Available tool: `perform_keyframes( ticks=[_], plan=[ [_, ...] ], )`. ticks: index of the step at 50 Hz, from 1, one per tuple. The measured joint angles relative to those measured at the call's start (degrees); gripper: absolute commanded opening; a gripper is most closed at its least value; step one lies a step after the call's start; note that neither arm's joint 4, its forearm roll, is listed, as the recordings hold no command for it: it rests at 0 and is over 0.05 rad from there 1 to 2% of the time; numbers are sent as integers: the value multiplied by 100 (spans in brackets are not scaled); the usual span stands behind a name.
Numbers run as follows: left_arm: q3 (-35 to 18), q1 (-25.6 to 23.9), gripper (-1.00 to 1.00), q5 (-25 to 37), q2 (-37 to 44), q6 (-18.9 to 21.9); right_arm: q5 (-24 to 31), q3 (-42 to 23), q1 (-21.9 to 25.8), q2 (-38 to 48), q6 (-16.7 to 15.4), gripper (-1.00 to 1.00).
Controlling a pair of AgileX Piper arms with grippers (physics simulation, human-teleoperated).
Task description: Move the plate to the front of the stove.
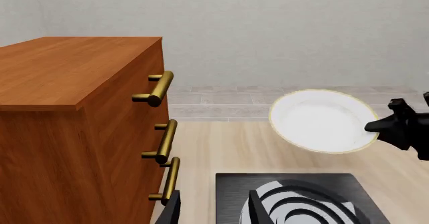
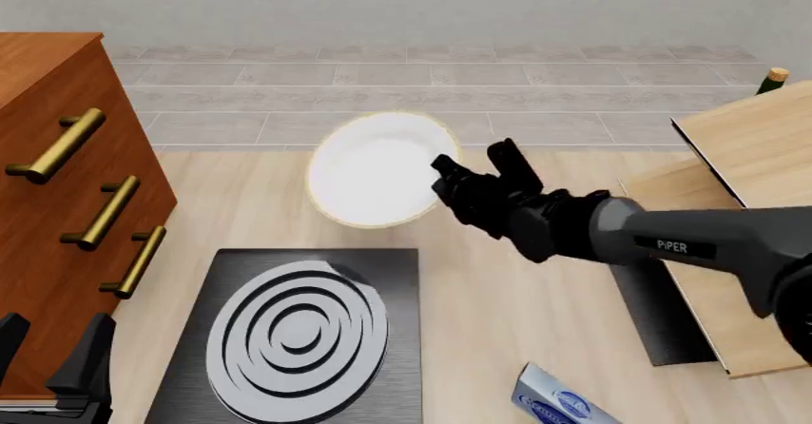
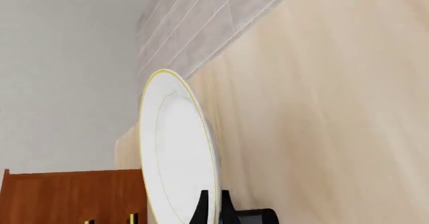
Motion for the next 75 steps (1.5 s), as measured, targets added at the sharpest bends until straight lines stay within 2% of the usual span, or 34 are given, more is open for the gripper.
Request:
perform_keyframes(
  ticks=[19, 36, 75],
  plan=[
    [0, 0, 100, 0, 0, 0, 217, -1380, 368, 1324, 342, -100],
    [0, 0, 100, 0, 0, 0, 389, -2296, 586, 2240, 610, -100],
    [0, 0, 100, 0, 0, 0, 1328, -4045, 417, 3390, 399, -100]
  ],
)
